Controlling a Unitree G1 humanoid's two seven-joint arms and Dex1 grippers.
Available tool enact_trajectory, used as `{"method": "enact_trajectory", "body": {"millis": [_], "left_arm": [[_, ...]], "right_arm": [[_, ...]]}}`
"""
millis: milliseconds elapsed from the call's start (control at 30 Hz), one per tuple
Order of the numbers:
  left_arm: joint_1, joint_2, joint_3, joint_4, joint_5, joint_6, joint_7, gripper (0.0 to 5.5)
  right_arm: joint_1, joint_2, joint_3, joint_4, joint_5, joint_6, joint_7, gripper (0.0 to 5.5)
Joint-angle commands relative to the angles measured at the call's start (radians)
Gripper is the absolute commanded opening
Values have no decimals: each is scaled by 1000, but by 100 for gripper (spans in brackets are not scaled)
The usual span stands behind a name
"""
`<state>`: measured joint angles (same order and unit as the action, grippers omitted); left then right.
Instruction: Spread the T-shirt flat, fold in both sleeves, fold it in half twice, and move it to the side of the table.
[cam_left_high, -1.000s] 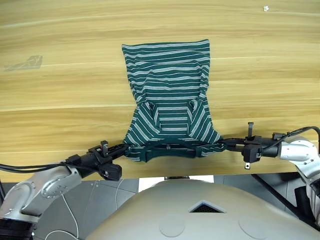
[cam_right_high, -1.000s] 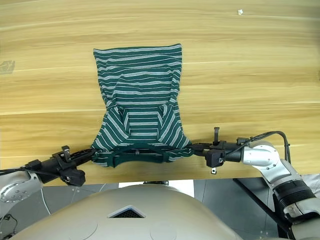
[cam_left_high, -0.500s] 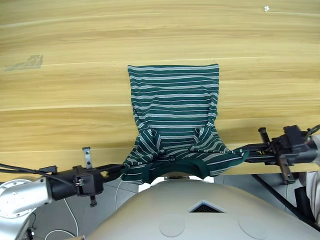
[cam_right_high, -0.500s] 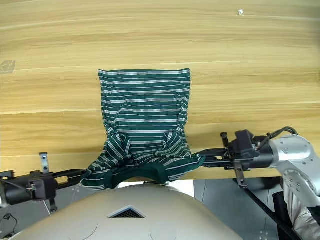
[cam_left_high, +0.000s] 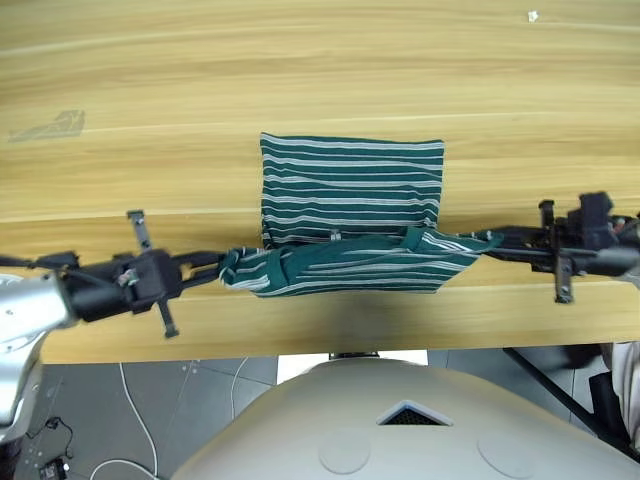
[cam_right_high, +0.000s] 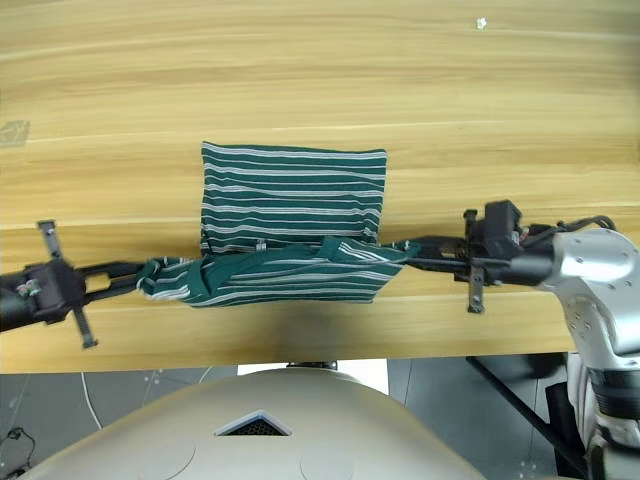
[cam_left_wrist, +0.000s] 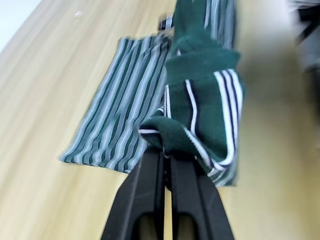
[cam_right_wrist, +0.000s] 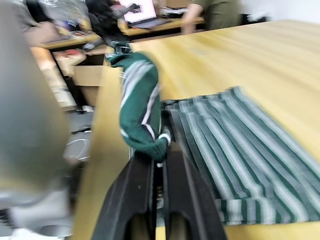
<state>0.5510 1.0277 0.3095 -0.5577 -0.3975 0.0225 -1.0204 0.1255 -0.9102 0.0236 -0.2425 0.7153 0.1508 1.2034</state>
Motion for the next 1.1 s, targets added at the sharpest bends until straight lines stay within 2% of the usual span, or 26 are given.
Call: {"method": "enact_trajectory", "body": {"millis": [33,200,367,567,600,667,700,833,1033,1100], "left_arm": [[-272,-105,-175,109,61,118,116,0],[-510,-255,-318,316,176,189,242,0],[-612,-330,-354,462,230,180,284,0],[-678,-378,-376,581,262,133,284,0],[-684,-386,-379,593,267,122,286,35],[-710,-411,-382,634,279,96,303,72],[-730,-430,-379,658,284,87,321,85],[-801,-507,-339,755,293,59,426,153],[-834,-602,-223,818,271,25,626,247],[-805,-609,-202,803,281,-1,657,271]], "right_arm": [[-209,131,60,187,-176,-67,-72,3],[-387,266,117,430,-352,-160,-126,3],[-473,342,110,635,-437,-246,-155,3],[-514,382,100,754,-479,-287,-154,3],[-522,388,99,772,-487,-293,-156,0],[-543,407,91,818,-503,-310,-181,0],[-555,419,84,843,-512,-320,-201,35],[-593,446,76,931,-562,-346,-286,103],[-639,458,72,1066,-706,-436,-559,212],[-629,465,75,1059,-722,-472,-579,215]]}}
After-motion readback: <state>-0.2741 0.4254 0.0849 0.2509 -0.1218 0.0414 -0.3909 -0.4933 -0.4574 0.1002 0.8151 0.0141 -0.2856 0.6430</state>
